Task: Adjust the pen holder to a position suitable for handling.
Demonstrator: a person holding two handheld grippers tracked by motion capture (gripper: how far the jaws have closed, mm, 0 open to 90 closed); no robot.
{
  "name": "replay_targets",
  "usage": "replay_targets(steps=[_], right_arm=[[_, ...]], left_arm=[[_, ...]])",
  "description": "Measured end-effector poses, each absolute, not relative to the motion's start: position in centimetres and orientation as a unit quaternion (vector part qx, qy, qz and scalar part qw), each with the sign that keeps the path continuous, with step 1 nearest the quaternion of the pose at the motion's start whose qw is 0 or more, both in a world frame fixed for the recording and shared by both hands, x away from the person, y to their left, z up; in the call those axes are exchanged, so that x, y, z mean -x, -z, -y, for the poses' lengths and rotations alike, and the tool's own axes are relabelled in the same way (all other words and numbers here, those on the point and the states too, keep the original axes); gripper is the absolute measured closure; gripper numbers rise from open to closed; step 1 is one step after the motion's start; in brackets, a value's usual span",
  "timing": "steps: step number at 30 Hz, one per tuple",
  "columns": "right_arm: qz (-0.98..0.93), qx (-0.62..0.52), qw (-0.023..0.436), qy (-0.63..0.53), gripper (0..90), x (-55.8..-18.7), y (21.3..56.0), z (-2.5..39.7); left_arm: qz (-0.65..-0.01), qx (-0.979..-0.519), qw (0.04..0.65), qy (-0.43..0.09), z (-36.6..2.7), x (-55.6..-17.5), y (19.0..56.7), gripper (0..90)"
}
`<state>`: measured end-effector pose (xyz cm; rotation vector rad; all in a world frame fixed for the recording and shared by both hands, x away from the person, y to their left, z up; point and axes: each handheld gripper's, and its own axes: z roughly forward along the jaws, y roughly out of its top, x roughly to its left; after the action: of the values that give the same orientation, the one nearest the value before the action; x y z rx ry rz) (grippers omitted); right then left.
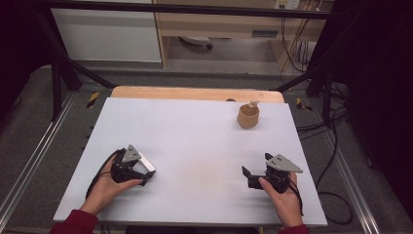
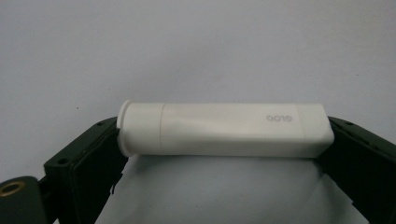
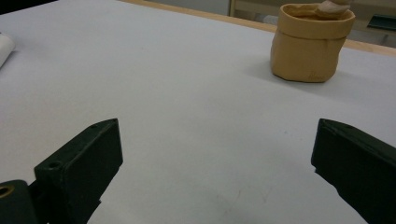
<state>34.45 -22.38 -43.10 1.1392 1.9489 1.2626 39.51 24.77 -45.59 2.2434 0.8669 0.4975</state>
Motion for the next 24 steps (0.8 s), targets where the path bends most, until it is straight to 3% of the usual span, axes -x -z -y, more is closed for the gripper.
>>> replay_targets(steps=[24], right_arm=[[-0.726,-0.423,0.274,-0.469,2.6,-34.44,43.09,22.37]], left_arm=[[-0.320,-0.860,0.351,-0.188,-24.57,-39.29,45.13,3.5]])
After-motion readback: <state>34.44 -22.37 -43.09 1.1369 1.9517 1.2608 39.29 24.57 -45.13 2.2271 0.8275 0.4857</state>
